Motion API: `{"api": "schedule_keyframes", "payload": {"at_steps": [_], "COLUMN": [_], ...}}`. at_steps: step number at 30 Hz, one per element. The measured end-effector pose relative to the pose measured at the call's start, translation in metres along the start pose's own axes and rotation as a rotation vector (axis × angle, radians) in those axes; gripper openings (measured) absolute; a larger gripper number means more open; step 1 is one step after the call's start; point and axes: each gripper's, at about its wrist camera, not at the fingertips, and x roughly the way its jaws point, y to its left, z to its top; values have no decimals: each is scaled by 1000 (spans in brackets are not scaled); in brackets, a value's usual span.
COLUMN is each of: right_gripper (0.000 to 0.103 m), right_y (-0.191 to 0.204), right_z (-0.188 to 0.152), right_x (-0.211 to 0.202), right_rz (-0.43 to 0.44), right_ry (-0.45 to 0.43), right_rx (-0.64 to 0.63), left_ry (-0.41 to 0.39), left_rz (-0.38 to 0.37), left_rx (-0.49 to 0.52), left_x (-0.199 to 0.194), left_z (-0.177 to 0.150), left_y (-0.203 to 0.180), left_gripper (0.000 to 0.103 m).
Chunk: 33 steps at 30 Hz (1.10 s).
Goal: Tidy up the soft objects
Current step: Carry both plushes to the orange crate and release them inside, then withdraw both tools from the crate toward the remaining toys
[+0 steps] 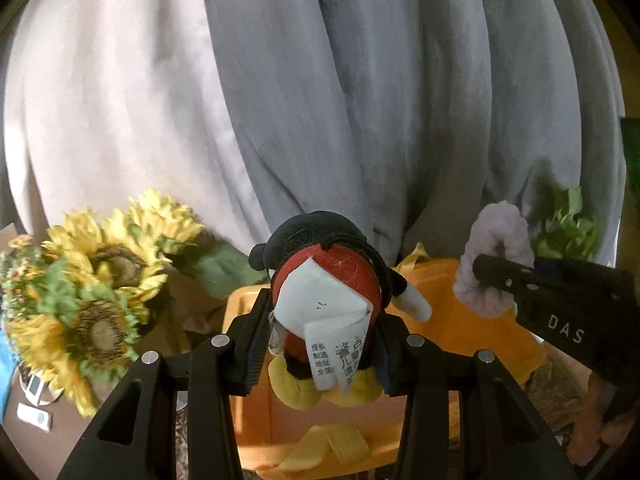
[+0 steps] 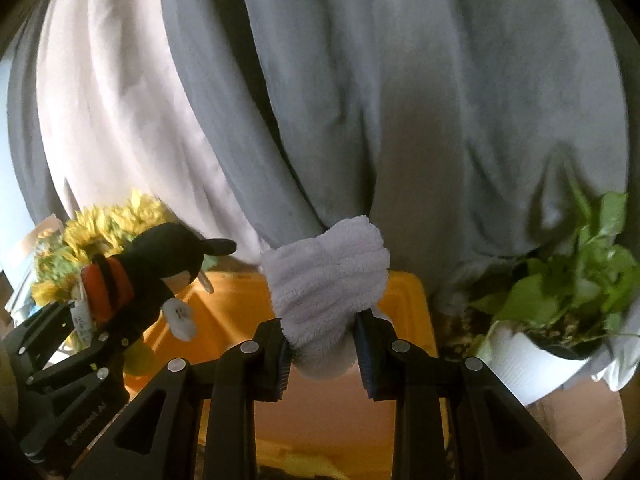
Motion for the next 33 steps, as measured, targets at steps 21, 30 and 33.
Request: {"api": "schedule_keyframes", "payload": {"at_steps": [21, 30, 33], "right_gripper": [55, 75, 75], "right_y": [-8, -8, -8], "right_z": [-26, -16, -8], "right_x": [95, 74, 59], "right_rz": [55, 60, 60], "right_ry": [352, 283, 228], "right_rx": [5, 31, 39], "left_ry": [328, 286, 255], "left_rz": [-61, -40, -36], "left_rx": [61, 41, 21], "left_x": [93, 79, 66], "left_z": [-27, -20, -16], "left_y": [0, 5, 7], "left_gripper": [70, 85, 87]}}
